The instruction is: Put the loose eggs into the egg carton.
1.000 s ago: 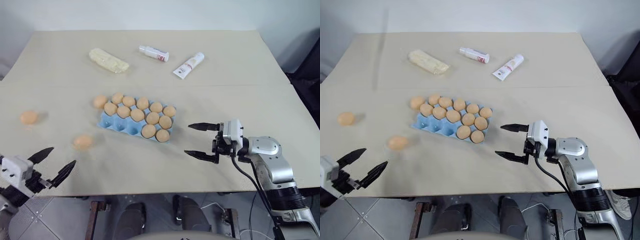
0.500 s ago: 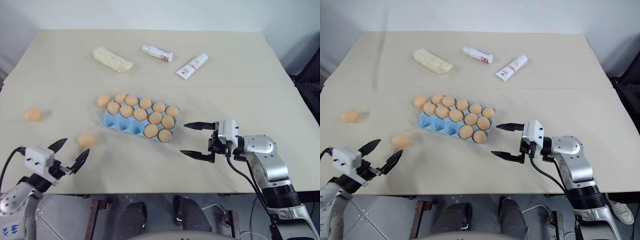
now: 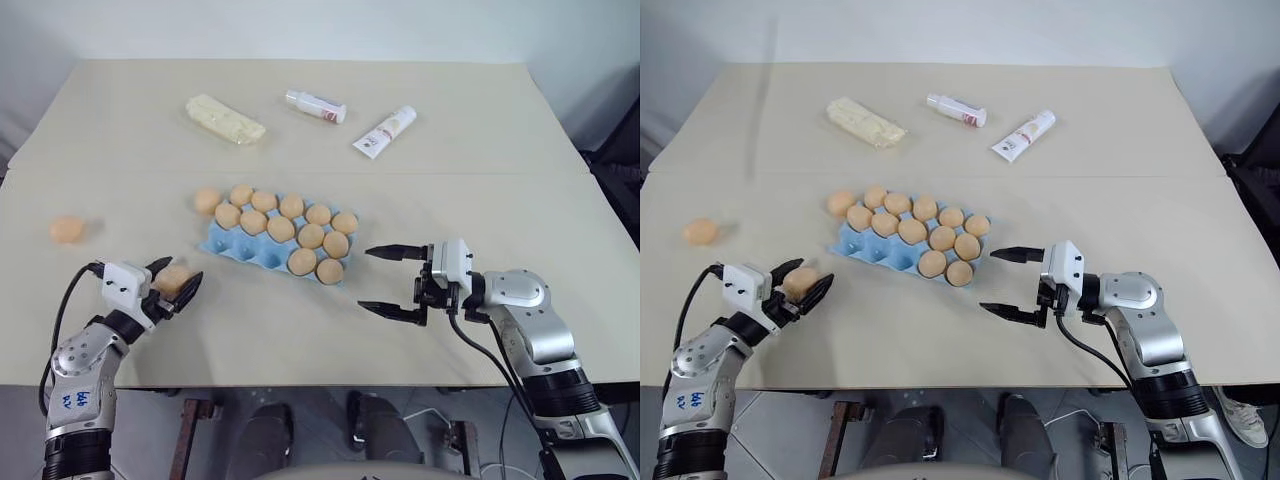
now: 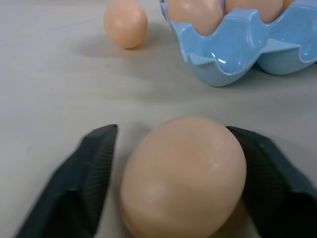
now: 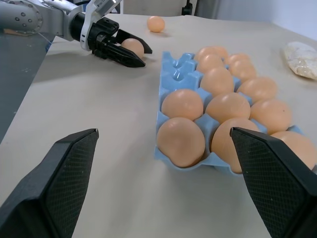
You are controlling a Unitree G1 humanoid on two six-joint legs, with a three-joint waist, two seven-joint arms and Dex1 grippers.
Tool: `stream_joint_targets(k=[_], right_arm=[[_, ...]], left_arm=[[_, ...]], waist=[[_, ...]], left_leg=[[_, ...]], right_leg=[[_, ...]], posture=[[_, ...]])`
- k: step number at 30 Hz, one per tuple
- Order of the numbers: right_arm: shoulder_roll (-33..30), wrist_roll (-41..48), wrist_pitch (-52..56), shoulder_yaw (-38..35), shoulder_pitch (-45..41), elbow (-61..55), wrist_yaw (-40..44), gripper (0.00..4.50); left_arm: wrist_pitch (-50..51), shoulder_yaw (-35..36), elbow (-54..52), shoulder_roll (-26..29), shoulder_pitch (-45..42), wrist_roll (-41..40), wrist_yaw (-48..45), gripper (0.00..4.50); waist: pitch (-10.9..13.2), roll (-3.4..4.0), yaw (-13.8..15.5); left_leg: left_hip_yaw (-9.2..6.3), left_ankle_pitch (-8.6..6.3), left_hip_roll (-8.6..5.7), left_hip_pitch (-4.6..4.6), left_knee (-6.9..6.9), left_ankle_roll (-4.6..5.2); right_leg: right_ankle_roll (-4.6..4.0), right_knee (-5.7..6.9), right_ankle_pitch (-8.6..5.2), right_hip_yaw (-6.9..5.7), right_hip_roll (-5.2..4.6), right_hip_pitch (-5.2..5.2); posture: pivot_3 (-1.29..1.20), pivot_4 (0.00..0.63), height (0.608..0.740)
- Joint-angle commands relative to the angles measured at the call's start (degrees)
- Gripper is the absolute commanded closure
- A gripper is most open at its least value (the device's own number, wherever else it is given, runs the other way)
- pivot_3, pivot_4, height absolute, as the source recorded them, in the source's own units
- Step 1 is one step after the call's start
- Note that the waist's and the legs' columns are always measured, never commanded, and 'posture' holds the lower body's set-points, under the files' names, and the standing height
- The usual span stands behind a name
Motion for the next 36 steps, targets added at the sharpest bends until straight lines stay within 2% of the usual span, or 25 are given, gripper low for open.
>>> stream_joint_targets(k=[1, 5, 11, 12, 16, 22, 29, 30, 36], right_arm=[[-0.59, 0.41, 0.16, -1.23, 0.72, -2.88, -1.39, 0.0], [-0.73, 0.11, 0.25, -1.36, 1.15, -3.38, -2.71, 0.0], [-0.77, -0.17, 0.27, -1.15, 1.52, -3.82, -4.05, 0.0], [-0.66, -0.22, 0.33, -1.12, 1.84, -4.24, -4.47, 0.0], [-0.2, -0.43, 0.3, -1.19, 3.06, -5.71, -6.26, 0.0], [0.36, -0.53, 0.03, -0.84, 4.13, -7.23, -8.16, 0.0], [0.5, -0.41, -0.23, -0.53, 5.26, -8.52, -9.1, 0.0], [0.51, -0.39, -0.33, -0.51, 5.28, -8.39, -9.07, 0.0], [0.87, -0.36, -0.81, -0.12, 4.21, -7.01, -8.5, 0.0]], left_arm=[[0.39, -0.02, -2.3, 0.63, 0.53, -1.94, -1.78, 2.31], [1.93, -1.12, -5.89, 1.45, -1.1, -4.84, -5.83, 2.31], [5.39, -6.04, -9.8, 1.79, -6.9, -6.85, -9.93, 2.31], [6.44, -8.68, -10.04, 1.7, -9.5, -6.88, -11.75, 2.31], [8.03, -17.44, -7.24, -0.02, -18.01, -4.59, -16.25, 2.31], [6.22, -20.33, -2.78, -1.3, -20.69, -2.7, -17.17, 2.31], [4.48, -16.56, -3.69, -1.35, -19.38, -4.16, -15.51, 0.12], [4.08, -16.19, -3.86, -1.27, -19.12, -3.98, -15.19, 0.01], [2.58, -14.42, -4.62, -0.52, -17.65, -2.9, -13.39, 0.01]], waist=[[0.0, 0.0, 0.0], [0.0, 0.0, -0.01], [0.0, 0.0, 0.13], [0.0, 0.0, 0.07], [0.0, 0.0, 0.22], [0.0, 0.0, -0.58], [0.0, 0.0, 0.1], [0.0, 0.0, 0.11], [0.0, 0.0, 0.08]], left_leg=[[-0.01, 0.0, 0.0, 0.0, 0.0, 0.0], [-0.02, 0.0, 0.0, 0.0, -0.01, 0.0], [-0.05, 0.02, -0.01, -0.01, 0.03, 0.0], [-0.05, 0.02, -0.01, -0.01, 0.03, 0.0], [-0.06, 0.05, -0.02, -0.07, 0.07, -0.04], [0.24, 0.05, -0.02, 0.0, 0.03, -0.04], [0.19, 0.05, -0.02, 0.0, 0.23, 0.02], [0.17, 0.05, -0.02, 0.0, 0.24, 0.02], [0.11, 0.05, -0.02, 0.0, 0.18, 0.01]], right_leg=[[0.0, 0.0, 0.0, 0.0, 0.0, 0.0], [0.0, 0.0, 0.0, 0.0, 0.0, -0.01], [0.0, 0.01, 0.0, -0.02, -0.02, 0.04], [0.0, 0.01, 0.0, -0.02, -0.01, 0.03], [0.01, 0.05, 0.01, -0.1, 0.06, 0.0], [0.08, 0.1, 0.04, -0.25, 0.18, -0.08], [0.11, 0.21, 0.06, -0.19, 0.13, -0.03], [0.11, 0.21, 0.06, -0.13, 0.13, -0.02], [0.1, 0.17, 0.06, 0.1, 0.12, -0.01]], posture=[[0.0, 0.15, 0.74], [0.0, 0.15, 0.74], [0.0, 0.15, 0.74], [0.0, 0.15, 0.74], [0.0, 0.15, 0.74], [0.0, 0.15, 0.74], [0.0, 0.15, 0.74], [0.0, 0.15, 0.74], [0.0, 0.15, 0.74]])
